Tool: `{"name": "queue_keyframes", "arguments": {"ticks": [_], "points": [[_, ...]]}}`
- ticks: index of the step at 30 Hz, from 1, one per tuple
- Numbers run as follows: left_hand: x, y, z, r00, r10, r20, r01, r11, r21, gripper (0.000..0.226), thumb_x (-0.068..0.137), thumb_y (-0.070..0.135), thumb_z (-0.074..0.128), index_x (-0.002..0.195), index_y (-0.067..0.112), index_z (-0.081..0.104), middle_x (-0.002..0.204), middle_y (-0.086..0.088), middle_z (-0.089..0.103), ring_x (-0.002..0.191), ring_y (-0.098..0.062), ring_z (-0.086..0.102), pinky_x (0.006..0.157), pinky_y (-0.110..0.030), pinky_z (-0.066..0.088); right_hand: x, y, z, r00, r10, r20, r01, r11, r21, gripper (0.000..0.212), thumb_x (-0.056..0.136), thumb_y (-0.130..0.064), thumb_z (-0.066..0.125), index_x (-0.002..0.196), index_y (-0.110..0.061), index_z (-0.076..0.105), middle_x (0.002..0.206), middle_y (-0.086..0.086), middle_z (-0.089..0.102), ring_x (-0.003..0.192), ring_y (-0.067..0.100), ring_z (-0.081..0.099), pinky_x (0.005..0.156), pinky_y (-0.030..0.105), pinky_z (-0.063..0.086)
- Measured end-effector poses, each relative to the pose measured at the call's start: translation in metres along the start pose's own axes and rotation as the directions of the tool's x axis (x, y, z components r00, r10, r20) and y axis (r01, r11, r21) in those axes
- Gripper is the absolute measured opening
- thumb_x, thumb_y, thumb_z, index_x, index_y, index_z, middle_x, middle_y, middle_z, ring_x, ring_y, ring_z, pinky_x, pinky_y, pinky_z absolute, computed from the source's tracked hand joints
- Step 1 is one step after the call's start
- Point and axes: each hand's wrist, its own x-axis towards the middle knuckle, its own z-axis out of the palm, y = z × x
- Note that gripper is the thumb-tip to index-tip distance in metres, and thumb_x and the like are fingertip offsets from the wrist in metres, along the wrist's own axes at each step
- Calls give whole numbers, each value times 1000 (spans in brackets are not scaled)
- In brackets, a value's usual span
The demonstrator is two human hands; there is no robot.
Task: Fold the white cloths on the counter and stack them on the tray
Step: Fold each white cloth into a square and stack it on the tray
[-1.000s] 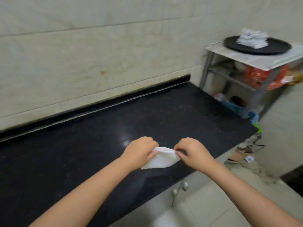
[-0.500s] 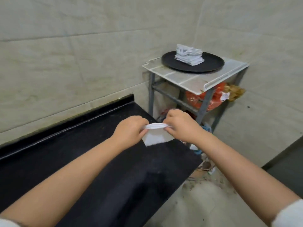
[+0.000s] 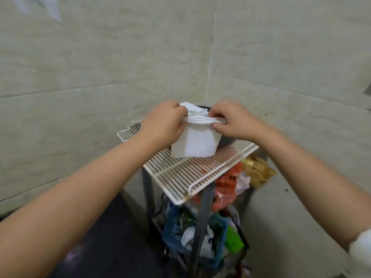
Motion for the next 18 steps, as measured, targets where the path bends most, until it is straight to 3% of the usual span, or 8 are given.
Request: {"name": "queue_keyframes", "arguments": {"ticks": [5, 10, 15, 18], "points": [[82, 26, 34, 976, -214, -40, 217, 971, 99, 24, 91, 19, 51, 110, 8, 60, 111, -12, 55, 104, -30, 52, 76, -36, 42, 56, 92, -8, 992, -117, -44, 122, 982, 143, 17, 79, -3, 57, 95, -1, 64, 90, 11, 60, 82, 20, 49, 61, 25, 27], [143, 27, 47, 912, -406, -60, 409, 888, 211, 24, 94, 18, 48, 112, 5, 57, 114, -15, 52, 102, -34, 52, 74, -37, 39, 125, 142, -6, 980, -178, -87, 195, 950, 245, 20, 78, -3, 55, 95, -3, 66, 99, 15, 66, 95, 28, 58, 74, 31, 41], [184, -1, 67, 806, -579, -122, 590, 772, 235, 23, 93, 10, 45, 110, 2, 57, 114, -19, 51, 101, -35, 52, 80, -38, 41, 187, 155, 26, 976, -154, -152, 187, 953, 239, 23, 81, -6, 53, 99, -10, 67, 105, 15, 63, 100, 32, 56, 70, 28, 36], [197, -18, 87, 794, -575, -197, 607, 734, 304, 19, 88, 2, 48, 105, -1, 58, 107, -22, 53, 92, -38, 57, 66, -39, 38, 214, 158, 50, 956, -110, -273, 179, 954, 241, 23, 82, -3, 48, 97, -8, 66, 102, 17, 59, 97, 34, 54, 70, 33, 41]]}}
